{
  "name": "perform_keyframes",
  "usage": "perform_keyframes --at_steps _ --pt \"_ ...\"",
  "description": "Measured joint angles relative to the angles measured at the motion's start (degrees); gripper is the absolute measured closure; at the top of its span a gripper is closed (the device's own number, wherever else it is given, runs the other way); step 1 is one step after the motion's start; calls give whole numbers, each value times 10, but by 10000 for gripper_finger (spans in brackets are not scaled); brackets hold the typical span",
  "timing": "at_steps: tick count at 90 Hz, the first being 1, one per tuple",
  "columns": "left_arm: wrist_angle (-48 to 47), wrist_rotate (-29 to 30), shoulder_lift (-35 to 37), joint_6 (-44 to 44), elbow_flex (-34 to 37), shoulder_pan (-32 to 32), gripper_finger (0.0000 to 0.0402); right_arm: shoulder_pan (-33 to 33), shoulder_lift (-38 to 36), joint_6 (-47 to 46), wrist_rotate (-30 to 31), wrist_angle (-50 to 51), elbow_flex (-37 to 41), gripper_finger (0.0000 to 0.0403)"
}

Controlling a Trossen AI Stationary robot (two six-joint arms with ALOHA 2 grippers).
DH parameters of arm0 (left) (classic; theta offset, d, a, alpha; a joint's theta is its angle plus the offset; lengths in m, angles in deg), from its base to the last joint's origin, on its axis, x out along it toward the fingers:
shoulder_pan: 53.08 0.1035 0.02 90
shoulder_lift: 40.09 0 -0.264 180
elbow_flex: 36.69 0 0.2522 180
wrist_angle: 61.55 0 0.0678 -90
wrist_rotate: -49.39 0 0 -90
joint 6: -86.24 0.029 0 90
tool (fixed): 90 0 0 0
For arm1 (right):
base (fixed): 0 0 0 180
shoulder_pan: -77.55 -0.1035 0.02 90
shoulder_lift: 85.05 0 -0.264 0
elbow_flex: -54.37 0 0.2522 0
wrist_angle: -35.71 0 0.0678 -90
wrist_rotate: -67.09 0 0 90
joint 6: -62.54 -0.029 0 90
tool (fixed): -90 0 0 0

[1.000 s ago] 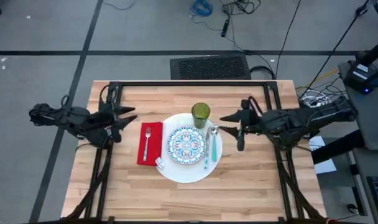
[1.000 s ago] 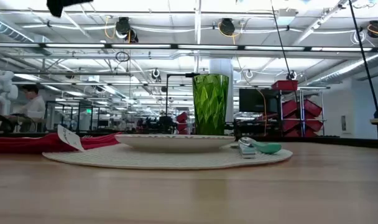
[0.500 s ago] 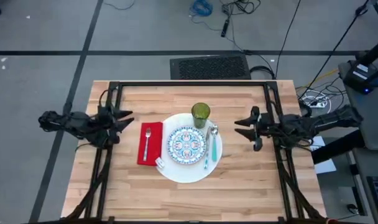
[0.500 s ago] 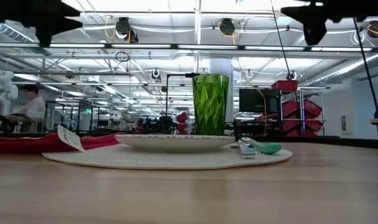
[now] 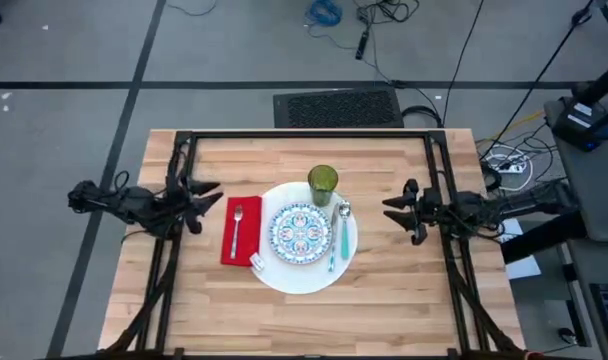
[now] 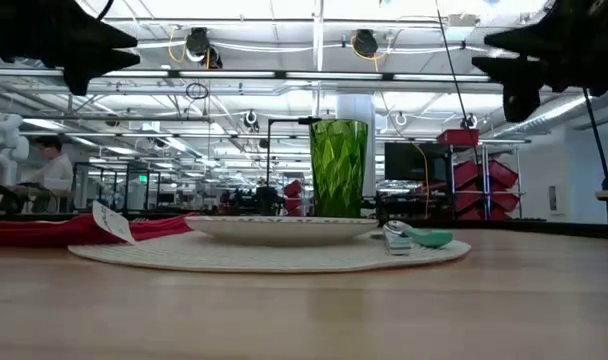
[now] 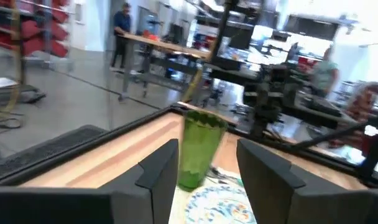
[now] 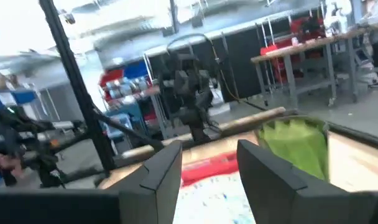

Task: Set table place
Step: Return to Home Position

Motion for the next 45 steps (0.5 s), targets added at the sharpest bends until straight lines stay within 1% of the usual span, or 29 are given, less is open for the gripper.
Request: perform_keyframes --at_steps 8,18,31,45 --pt "-7 15 4 0 0 0 253 12 -21 2 -28 11 0 261" --pt "-27 4 4 -5 0 0 253 20 -49 4 -61 42 -1 261" --pt "-46 -1 4 -15 0 0 253 21 -88 5 -60 105 -1 261" --pt "-61 -2 4 -14 0 0 253 21 -128 36 -60 131 -1 261"
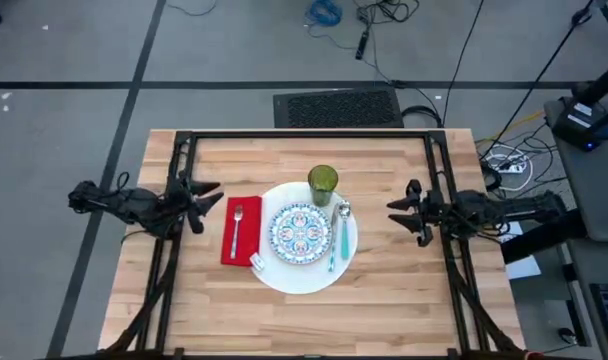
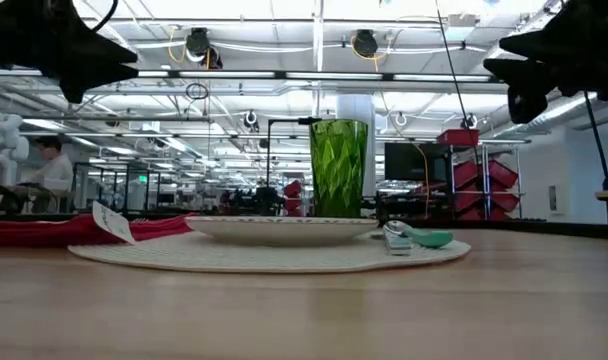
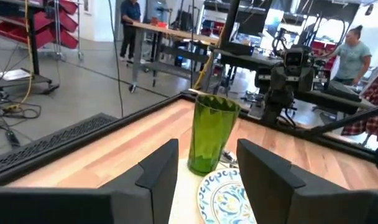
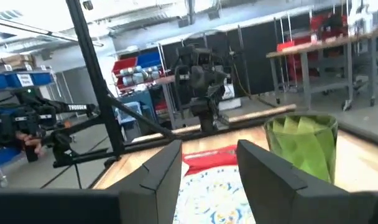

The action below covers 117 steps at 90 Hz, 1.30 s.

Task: Set table place
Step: Return to Home Position

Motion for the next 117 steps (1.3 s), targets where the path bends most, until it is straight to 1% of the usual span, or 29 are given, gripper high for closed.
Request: perform_keyframes --at_steps 14,22,25,33,40,51,69,81,91,100,110,117 --pt "-7 1 0 -1 13 0 253 0 -36 21 0 28 0 261" --pt "21 6 0 -2 33 0 253 0 -37 21 0 34 0 261" --pt "42 16 0 -11 43 0 253 0 -36 17 0 38 0 261" --pt "79 63 0 -53 70 1 253 0 -36 5 -1 44 0 261" --pt "97 66 0 -64 90 2 253 0 -36 5 -1 43 0 261" --pt "141 34 0 -58 102 3 253 1 -36 8 2 49 0 261" --pt "141 4 0 -58 104 3 253 1 -36 21 0 57 0 261" --pt "141 -5 0 -87 103 15 253 1 -36 26 -1 64 0 261" --pt "140 -56 0 -63 103 39 253 1 -36 15 1 81 0 261" --pt "140 -93 0 -30 103 69 253 1 -36 -3 20 93 0 261" --pt "140 -137 0 -14 103 103 253 1 -36 -5 29 93 0 261" --pt "154 -180 0 -14 108 125 253 1 -36 -4 30 93 0 261"
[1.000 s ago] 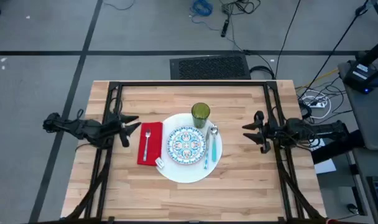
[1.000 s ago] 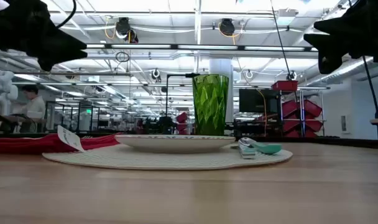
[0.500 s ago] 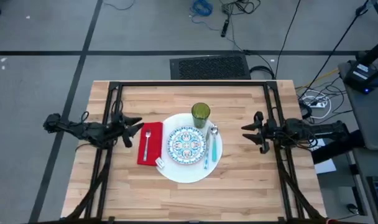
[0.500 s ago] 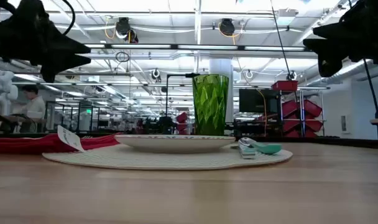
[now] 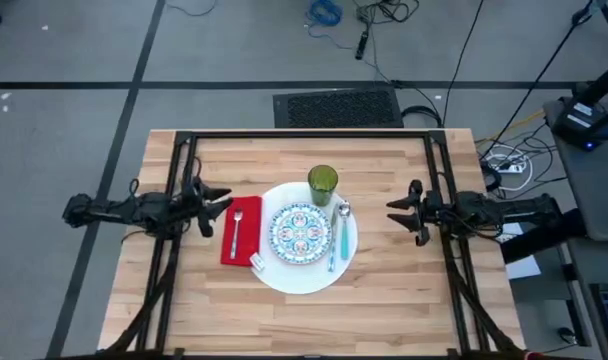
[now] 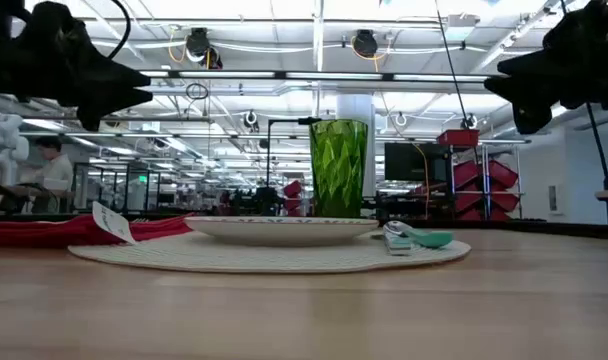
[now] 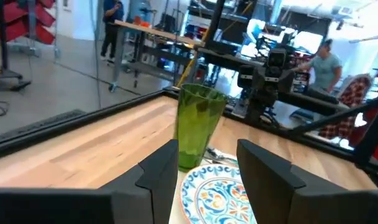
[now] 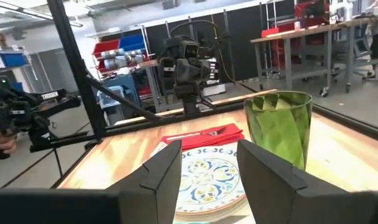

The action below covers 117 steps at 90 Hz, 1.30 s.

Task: Set table place
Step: Return to Home Position

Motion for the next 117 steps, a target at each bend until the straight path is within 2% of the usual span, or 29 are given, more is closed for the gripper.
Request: perform_keyframes --at_steps 12,22,41,60,117 --pt "29 -72 0 21 13 27 253 0 0 0 1 0 0 261" --pt "26 -88 -1 48 13 42 253 0 0 0 1 1 0 261" --pt "20 -136 -7 48 13 55 253 0 0 31 1 4 0 261" --pt "19 -139 -30 45 13 54 253 0 1 30 1 13 0 261" --pt "19 -140 -30 45 13 54 253 0 0 29 0 12 0 261"
